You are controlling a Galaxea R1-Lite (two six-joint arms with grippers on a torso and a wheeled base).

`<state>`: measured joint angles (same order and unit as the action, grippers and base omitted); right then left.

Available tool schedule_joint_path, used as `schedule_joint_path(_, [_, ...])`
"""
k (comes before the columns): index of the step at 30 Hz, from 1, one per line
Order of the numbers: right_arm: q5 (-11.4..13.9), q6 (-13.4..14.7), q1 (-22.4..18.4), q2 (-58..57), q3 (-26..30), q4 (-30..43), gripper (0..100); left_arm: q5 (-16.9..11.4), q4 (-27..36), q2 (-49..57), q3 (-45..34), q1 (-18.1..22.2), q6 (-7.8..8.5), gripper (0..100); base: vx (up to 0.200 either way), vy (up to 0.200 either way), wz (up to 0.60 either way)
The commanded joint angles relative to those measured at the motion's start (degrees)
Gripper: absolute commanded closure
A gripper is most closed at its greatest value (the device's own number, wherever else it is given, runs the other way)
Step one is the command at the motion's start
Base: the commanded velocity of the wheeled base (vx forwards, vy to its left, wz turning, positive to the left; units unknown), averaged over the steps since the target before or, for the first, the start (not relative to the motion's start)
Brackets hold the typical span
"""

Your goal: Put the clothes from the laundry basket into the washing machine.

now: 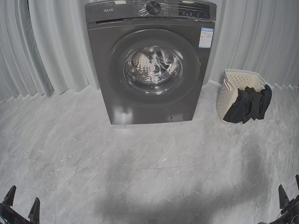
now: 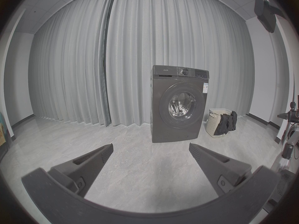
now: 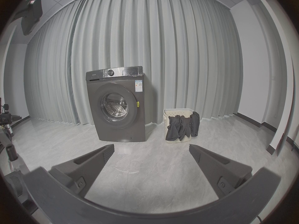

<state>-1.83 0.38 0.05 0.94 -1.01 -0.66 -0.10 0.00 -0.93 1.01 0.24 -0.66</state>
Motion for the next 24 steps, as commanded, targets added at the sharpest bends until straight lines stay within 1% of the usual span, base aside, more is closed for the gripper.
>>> schedule_joint_path(1, [0.0,0.1,0.0,-0.9,1.0,0.0,0,0.0,0.0,0.9,-0.9,0.0,0.04,0,0.0,0.0,0.0])
schedule_joint_path(10, [0.0,0.1,0.0,-0.9,1.0,0.0,0,0.0,0.0,0.9,-0.9,0.0,0.04,0,0.0,0.0,0.0])
schedule_joint_path(16, [-0.1,0.1,0.0,-0.9,1.0,0.0,0,-0.1,0.0,0.9,-0.9,0.0,-0.57,0,0.0,0.0,0.0])
schedule_joint_path(24, [-0.1,0.1,0.0,-0.9,1.0,0.0,0,-0.1,0.0,0.9,-0.9,0.0,-0.57,0,0.2,0.0,0.0])
